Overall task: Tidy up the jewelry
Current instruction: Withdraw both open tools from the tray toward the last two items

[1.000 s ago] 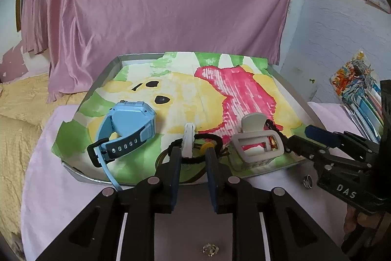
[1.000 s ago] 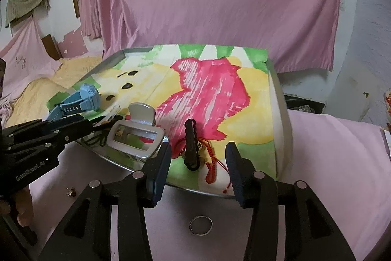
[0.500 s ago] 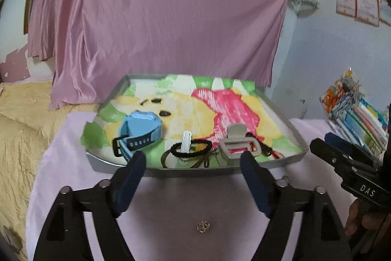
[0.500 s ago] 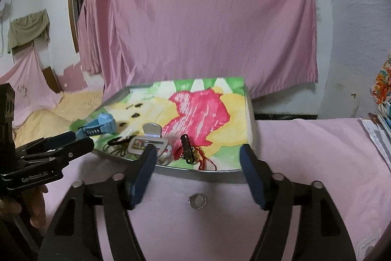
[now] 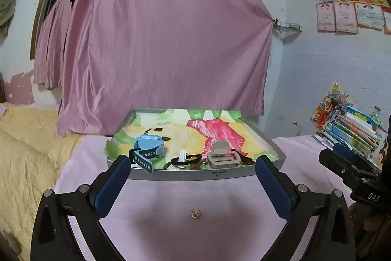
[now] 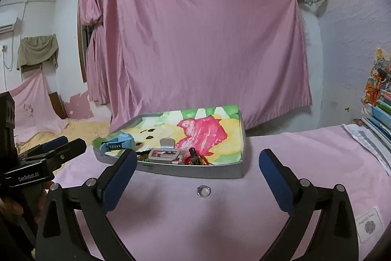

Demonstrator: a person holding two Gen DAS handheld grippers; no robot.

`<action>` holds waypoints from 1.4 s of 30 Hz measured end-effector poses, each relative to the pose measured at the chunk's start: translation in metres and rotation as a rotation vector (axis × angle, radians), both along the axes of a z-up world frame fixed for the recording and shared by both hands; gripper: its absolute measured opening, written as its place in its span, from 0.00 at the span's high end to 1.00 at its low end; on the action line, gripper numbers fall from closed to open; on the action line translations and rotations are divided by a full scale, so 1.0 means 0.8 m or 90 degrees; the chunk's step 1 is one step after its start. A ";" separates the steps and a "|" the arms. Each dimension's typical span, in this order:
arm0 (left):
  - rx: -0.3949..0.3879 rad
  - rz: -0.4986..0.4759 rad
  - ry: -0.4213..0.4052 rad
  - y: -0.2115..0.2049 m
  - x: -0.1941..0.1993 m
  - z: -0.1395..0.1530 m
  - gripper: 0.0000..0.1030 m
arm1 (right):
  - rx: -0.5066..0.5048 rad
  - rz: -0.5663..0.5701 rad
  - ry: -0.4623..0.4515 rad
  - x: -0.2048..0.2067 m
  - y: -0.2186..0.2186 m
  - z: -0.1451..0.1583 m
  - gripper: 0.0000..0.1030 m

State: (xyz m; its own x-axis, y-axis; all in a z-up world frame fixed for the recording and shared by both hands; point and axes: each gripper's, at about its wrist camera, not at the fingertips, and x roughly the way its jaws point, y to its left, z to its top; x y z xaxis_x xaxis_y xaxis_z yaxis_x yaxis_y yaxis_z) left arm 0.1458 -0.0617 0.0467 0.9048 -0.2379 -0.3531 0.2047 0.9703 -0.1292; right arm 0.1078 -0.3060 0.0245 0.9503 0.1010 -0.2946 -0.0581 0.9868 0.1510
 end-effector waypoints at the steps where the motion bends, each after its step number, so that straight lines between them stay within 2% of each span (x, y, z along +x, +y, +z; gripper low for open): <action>1: 0.000 -0.001 -0.006 0.001 -0.007 -0.001 0.00 | -0.002 -0.002 -0.008 -0.006 0.000 -0.001 0.05; 9: 0.018 -0.002 0.000 0.003 -0.034 -0.020 0.00 | -0.022 -0.006 -0.026 -0.038 0.003 -0.013 0.04; 18: 0.022 0.005 0.036 0.008 -0.044 -0.042 0.00 | -0.027 -0.008 0.011 -0.042 0.002 -0.035 0.04; 27: 0.010 0.012 0.053 0.007 -0.040 -0.050 0.00 | -0.027 -0.008 0.024 -0.036 0.003 -0.038 0.04; 35: 0.027 0.012 0.117 0.002 -0.017 -0.057 0.00 | -0.014 0.013 0.104 -0.003 -0.003 -0.044 0.04; 40: 0.031 0.020 0.164 0.000 0.001 -0.061 0.00 | -0.014 0.032 0.175 0.024 -0.005 -0.053 0.04; 42: 0.049 0.029 0.190 -0.003 0.010 -0.065 0.00 | -0.014 0.046 0.210 0.036 -0.003 -0.059 0.04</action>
